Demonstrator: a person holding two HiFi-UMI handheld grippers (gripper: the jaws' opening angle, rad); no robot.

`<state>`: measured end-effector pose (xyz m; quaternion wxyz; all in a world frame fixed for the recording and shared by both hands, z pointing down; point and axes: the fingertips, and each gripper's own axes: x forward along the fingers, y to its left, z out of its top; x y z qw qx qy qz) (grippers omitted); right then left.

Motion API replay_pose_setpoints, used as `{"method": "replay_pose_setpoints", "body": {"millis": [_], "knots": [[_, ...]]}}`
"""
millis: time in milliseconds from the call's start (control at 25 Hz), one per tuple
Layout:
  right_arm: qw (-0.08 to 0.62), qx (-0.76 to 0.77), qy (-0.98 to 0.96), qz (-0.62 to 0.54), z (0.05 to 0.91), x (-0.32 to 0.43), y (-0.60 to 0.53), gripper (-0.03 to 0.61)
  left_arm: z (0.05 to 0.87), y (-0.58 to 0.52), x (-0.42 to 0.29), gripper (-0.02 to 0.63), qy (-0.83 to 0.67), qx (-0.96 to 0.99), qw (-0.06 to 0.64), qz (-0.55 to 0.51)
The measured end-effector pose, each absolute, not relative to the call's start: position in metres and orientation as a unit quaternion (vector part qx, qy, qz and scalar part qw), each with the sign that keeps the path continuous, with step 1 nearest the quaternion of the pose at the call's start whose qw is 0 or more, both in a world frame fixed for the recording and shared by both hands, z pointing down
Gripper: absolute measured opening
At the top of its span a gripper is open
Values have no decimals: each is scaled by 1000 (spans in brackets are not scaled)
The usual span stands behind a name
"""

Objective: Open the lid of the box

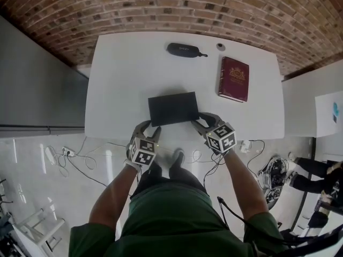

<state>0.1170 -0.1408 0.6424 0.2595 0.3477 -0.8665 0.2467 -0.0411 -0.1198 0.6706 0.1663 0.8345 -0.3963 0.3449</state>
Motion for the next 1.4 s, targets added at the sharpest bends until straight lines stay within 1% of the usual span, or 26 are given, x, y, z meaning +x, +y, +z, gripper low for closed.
{"method": "replay_pose_setpoints", "body": {"millis": [80, 200, 320, 560, 680, 840, 1040, 1280, 1400], "knots": [[281, 340, -871, 217, 643, 117, -140, 182, 671, -120, -41, 160, -396, 834, 163, 347], [338, 308, -879, 136, 649, 117, -138, 202, 669, -119, -43, 158, -392, 836, 155, 350], [339, 286, -887, 128, 648, 113, -140, 265, 665, -121, -42, 179, -390, 841, 149, 344], [339, 292, -886, 122, 647, 113, -142, 212, 663, -123, -41, 180, -403, 839, 164, 327], [322, 296, -884, 163, 646, 110, -144, 200, 665, -127, -43, 176, -408, 838, 173, 318], [277, 297, -881, 244, 642, 110, -147, 173, 665, -134, -47, 176, -413, 839, 190, 300], [270, 297, -880, 254, 641, 112, -149, 184, 656, -136, -45, 175, -414, 842, 182, 294], [288, 285, -882, 240, 641, 112, -148, 201, 654, -132, -47, 165, -408, 845, 141, 315], [292, 280, -885, 231, 641, 109, -148, 204, 657, -129, -51, 164, -414, 842, 148, 314]]}}
